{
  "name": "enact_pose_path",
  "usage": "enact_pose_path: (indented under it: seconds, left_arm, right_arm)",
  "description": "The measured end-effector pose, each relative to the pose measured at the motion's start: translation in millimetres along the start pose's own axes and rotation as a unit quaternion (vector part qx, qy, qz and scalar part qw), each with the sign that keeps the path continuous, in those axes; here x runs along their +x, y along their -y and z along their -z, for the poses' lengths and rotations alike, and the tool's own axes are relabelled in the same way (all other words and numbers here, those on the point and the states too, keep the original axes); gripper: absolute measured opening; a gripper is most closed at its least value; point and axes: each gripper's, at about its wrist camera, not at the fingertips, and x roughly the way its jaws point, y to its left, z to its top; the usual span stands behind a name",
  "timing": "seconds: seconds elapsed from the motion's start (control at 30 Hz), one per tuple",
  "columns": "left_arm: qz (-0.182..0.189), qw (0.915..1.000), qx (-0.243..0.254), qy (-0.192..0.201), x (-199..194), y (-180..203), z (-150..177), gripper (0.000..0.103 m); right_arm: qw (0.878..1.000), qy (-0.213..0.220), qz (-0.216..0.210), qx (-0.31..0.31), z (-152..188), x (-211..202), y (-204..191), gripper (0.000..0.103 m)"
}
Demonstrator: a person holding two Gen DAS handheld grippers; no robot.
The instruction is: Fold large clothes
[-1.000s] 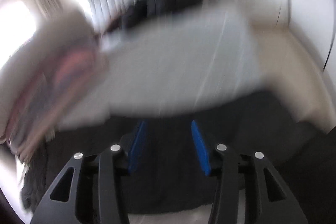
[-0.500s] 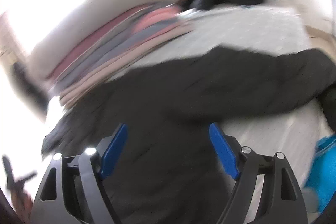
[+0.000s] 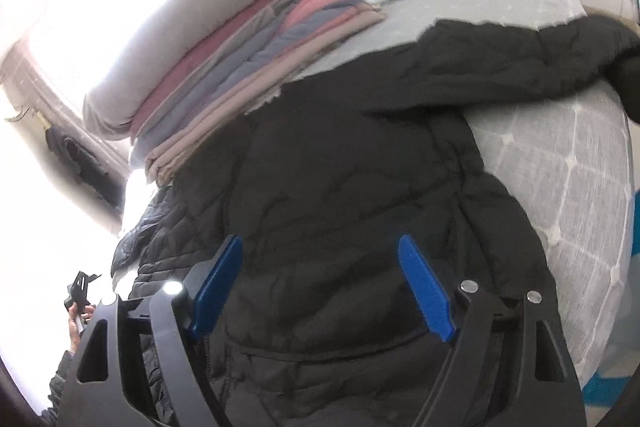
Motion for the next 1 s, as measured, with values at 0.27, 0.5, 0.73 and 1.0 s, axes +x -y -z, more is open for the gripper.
enact_pose_path:
  seconds: [0.27, 0.5, 0.73, 1.0]
  left_arm:
    - [0.031, 0.9964, -0.077, 0.015, 43.3, -4.5, -33.2, 0.096]
    - [-0.021, 0.9988, -0.016, 0.04, 31.2, 17.1, -39.9, 0.005]
    - [-0.035, 0.9948, 0.051, 0.08, 5.0, 49.5, -43.5, 0.004]
    - [-0.048, 0.9931, 0.008, 0.107, -3.0, 35.2, -52.8, 0.003]
  right_arm:
    - [0.999, -0.023, 0.009, -0.023, 5.5, 17.0, -3.2, 0.078]
    - [0.999, -0.024, 0.0, -0.022, 5.3, 19.8, 3.5, 0.078]
    - [1.0, -0.021, -0.008, -0.018, 5.0, 17.0, 6.3, 0.078]
    - [1.0, -0.003, -0.011, -0.003, -0.4, 6.7, 20.1, 0.077]
